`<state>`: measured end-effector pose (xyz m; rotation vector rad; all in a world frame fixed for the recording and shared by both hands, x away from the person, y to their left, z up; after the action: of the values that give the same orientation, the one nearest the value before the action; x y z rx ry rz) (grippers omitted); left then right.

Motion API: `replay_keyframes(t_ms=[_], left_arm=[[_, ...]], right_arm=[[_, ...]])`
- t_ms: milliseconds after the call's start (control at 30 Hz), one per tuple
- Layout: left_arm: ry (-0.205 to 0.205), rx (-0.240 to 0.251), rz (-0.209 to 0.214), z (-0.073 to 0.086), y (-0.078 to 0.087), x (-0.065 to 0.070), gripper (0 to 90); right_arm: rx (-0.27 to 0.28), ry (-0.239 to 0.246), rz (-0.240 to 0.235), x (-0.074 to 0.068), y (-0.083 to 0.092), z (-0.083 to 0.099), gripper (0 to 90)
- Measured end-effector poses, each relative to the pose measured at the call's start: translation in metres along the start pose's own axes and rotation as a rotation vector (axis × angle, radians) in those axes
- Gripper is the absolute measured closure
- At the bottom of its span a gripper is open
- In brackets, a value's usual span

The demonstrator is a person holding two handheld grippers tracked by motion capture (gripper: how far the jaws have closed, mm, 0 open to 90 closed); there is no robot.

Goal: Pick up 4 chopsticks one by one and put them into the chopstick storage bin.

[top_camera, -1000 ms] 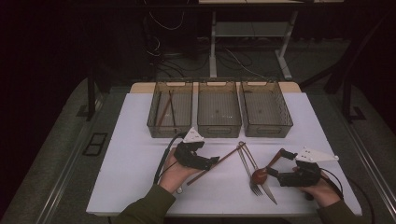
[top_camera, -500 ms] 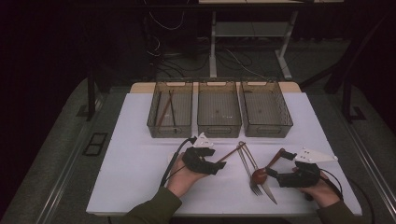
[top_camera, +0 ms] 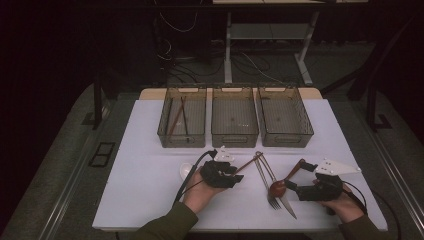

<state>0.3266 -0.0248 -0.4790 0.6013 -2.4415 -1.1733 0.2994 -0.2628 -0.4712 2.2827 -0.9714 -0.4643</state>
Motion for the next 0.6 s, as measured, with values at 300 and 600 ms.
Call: replay_keyframes(t_ms=[300,600], left_arm=[[0.011,-0.021,-0.036,0.001,-0.007,-0.009,65.9],[0.024,-0.048,-0.049,0.003,-0.014,-0.017,70.8]], right_arm=[[-0.001,-0.002,0.003,0.001,0.000,0.001,13.0],[-0.001,-0.001,0.002,0.000,0.000,0.001,13.0]])
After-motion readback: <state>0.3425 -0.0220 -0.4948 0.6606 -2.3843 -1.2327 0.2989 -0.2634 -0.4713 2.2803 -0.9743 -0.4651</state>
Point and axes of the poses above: each handheld gripper's, and its own axes: y roughly backward along the jaws, z roughly out of its underside, x roughly to its right, the point moved 7 cm from there along -y, roughly forward along the jaws, and after that the axes turned 11 degrees about -x, right-handed, at the moved point
